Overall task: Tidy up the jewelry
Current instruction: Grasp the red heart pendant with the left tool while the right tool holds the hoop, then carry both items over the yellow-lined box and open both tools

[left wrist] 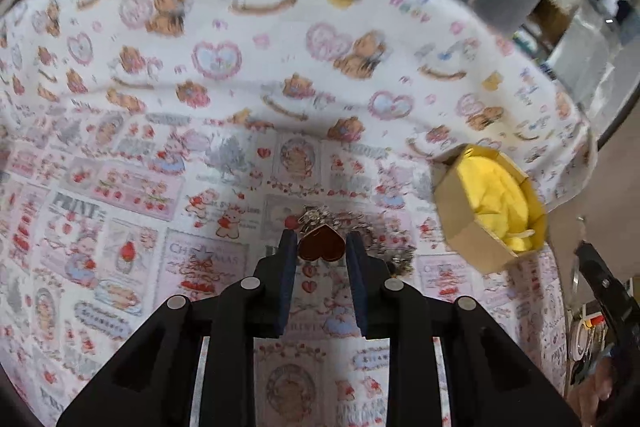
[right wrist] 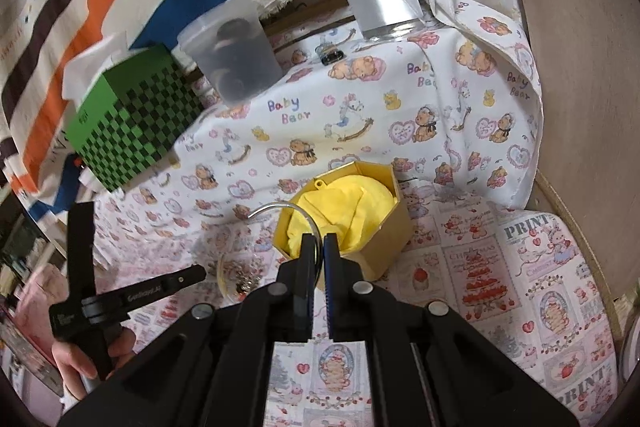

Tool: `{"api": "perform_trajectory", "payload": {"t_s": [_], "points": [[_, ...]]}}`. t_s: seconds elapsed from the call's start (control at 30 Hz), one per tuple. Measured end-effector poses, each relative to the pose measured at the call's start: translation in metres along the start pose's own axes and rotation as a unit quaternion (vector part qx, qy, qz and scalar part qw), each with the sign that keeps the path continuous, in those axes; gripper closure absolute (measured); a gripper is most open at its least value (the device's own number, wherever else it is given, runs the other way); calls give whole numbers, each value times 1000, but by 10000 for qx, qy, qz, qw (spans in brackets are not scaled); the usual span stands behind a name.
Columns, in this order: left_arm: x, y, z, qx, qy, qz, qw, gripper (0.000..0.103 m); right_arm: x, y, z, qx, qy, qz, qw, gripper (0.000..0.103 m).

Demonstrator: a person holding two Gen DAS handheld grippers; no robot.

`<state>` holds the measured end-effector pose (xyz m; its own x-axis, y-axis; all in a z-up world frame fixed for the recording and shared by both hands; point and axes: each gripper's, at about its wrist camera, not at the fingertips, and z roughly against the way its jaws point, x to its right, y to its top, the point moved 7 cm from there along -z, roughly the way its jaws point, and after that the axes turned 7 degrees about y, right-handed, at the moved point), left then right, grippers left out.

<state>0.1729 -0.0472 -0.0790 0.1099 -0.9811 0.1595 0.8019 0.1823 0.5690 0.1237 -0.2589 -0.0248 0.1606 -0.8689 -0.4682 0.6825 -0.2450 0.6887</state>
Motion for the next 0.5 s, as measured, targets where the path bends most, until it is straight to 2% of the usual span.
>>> {"api": "perform_trajectory", "payload": {"t_s": [0.03,0.1,0.17,0.27,0.37,0.43,0.5], "points": [[2,0,8,102,-45,-20,9999,80,1,2,2,58,44,-46,10000,99],[4,6,31,519,-450,39,9976,80,0,4,6,150,110,-92,9998,99],[6,15,62,1191,-914,191,9885,80,0,7,11,253,185,-139,9994,99],[15,19,97,1982,-910,-61,9759,80,-2,11,18,362,291,-168,9988,99],[22,22,116,2472,-829,-266,9650,80,-2,14,22,472,329,-149,9982,99],[24,20,127,2606,-796,-364,9615,80,2,16,23,532,363,-231,9977,99],[29,20,125,2585,-781,-452,9618,80,6,18,24,596,349,-291,9972,99]]}}
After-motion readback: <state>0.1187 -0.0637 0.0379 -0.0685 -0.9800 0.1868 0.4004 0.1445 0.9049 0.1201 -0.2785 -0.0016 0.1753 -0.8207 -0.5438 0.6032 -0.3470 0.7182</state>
